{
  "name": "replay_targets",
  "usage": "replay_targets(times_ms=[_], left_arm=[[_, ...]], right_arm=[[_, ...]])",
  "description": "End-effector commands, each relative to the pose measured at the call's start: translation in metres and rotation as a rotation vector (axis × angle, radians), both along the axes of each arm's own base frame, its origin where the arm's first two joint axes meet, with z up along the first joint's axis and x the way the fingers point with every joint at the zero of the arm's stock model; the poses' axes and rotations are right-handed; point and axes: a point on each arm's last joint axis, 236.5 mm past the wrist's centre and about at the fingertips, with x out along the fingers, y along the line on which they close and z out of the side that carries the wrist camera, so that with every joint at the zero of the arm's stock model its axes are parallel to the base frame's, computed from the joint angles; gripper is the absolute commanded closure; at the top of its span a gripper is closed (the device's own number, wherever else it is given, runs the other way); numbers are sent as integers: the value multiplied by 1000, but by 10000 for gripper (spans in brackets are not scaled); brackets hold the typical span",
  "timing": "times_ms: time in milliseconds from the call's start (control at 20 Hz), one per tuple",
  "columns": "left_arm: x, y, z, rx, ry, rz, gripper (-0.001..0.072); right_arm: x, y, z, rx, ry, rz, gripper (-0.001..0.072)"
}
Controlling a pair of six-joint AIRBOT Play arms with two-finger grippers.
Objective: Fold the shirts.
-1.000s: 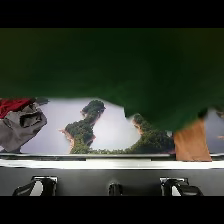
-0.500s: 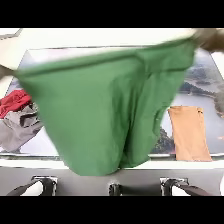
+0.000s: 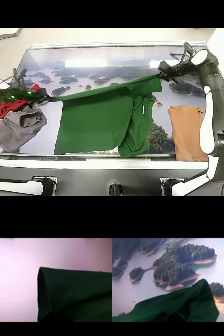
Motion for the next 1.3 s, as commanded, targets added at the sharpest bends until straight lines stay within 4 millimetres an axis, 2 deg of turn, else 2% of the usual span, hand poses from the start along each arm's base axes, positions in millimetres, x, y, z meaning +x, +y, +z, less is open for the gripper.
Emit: replay_targets(times_ms=[0,50,100,150,200,250,300,350,400,450,500,550,600,700,750,800,900,1050,1150,1200,1250], left_arm=[[-1,-22,-30,-28,65,-41,677],[-5,-31,-33,-34,84,-66,643],[-10,-39,-33,-40,100,-89,428],[-17,-42,-30,-50,123,-112,156],[-30,-41,-25,-59,178,-141,62],[-47,-32,-21,-50,247,-156,63],[-63,-18,-20,-30,318,-143,63],[-79,-5,-19,-19,381,-116,68],[-94,2,-17,-26,423,-93,71],[-111,3,-17,-39,445,-75,71],[-130,0,-22,-50,468,-65,72],[-154,-5,-32,-63,494,-53,73],[-182,-12,-48,-76,526,-24,74],[-230,-26,-80,-87,548,-18,129],[-246,-30,-90,-95,549,-27,129],[-256,-33,-97,-105,547,-33,129],[-262,-36,-104,-129,552,-27,140],[-252,-40,-103,-152,520,0,234],[-247,-41,-106,-158,502,20,256],[-247,-41,-107,-158,499,29,292],[-247,-41,-108,-157,499,33,433]], right_arm=[[8,5,-26,61,50,-47,676],[4,7,-28,65,71,-36,675],[2,8,-27,70,74,-32,607],[-6,11,-20,85,91,-12,377],[-18,11,-10,76,96,34,179],[-35,5,-1,35,106,104,118],[-56,-5,4,-16,144,161,113],[-88,-18,2,-60,244,200,125],[-116,-29,-5,-87,355,224,170],[-153,-33,-14,-97,483,277,184],[-181,-30,-23,-85,568,308,185],[-200,-23,-35,-58,595,302,185],[-215,-16,-49,-30,598,285,186],[-250,-5,-77,1,616,274,187],[-269,-1,-88,7,637,278,187],[-285,1,-96,11,659,294,187],[-309,5,-102,22,695,318,187],[-320,6,-106,23,713,334,187],[-326,7,-113,28,724,327,187],[-328,8,-119,29,729,320,186],[-328,9,-125,35,722,307,186]])
